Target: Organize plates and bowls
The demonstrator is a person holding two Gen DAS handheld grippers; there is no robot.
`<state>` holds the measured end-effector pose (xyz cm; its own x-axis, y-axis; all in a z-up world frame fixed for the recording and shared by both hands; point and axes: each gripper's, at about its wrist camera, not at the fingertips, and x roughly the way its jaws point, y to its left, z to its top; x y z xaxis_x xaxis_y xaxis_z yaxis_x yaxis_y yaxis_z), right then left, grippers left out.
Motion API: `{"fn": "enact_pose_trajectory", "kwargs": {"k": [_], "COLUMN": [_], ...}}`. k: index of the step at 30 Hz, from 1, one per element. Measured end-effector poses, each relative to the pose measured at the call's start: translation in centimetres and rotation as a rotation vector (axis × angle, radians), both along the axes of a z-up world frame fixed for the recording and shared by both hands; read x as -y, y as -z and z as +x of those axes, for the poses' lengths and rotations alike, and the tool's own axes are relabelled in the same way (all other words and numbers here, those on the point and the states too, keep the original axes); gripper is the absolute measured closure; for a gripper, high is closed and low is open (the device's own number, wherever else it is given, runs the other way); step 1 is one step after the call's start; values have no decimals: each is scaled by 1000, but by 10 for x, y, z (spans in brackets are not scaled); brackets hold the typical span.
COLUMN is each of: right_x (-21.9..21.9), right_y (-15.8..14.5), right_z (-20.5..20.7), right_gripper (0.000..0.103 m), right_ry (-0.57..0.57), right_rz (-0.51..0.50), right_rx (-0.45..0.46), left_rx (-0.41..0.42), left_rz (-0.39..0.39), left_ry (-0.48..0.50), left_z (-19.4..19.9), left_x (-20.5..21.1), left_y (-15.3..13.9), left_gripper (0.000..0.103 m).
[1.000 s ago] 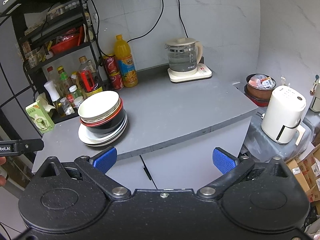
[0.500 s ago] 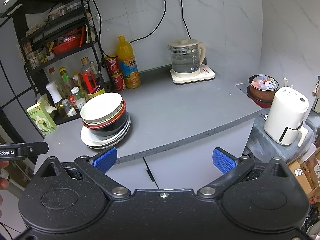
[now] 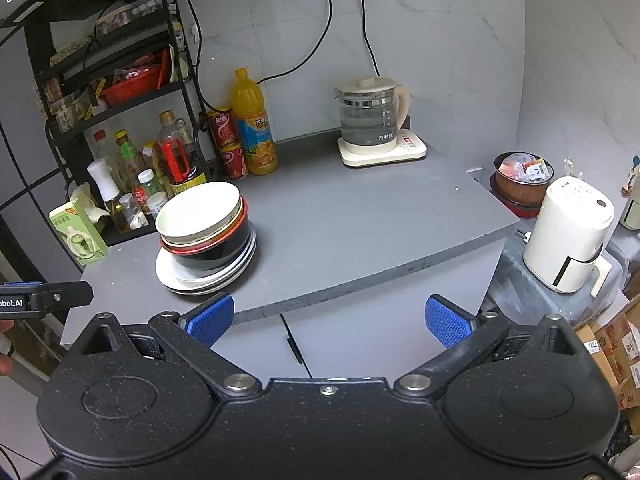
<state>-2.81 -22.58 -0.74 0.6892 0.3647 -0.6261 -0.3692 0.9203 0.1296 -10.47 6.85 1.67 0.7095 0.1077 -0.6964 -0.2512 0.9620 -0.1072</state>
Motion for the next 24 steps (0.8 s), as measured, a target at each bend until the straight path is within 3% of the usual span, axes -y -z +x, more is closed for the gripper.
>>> {"fn": "enact_pose_trajectory", "kwargs": {"k": [24], "right_x": [-3], "right_y": [0], "right_z": [5], "right_gripper": [0], "right_ry": [-16], "right_rz": [-14], "right_rx": [2], "left_rx": [-12], "left_rz": [21], "left_ry": [7], "left_z": [2], "left_x": [3], "left_y": [1], "left_gripper": [1]}}
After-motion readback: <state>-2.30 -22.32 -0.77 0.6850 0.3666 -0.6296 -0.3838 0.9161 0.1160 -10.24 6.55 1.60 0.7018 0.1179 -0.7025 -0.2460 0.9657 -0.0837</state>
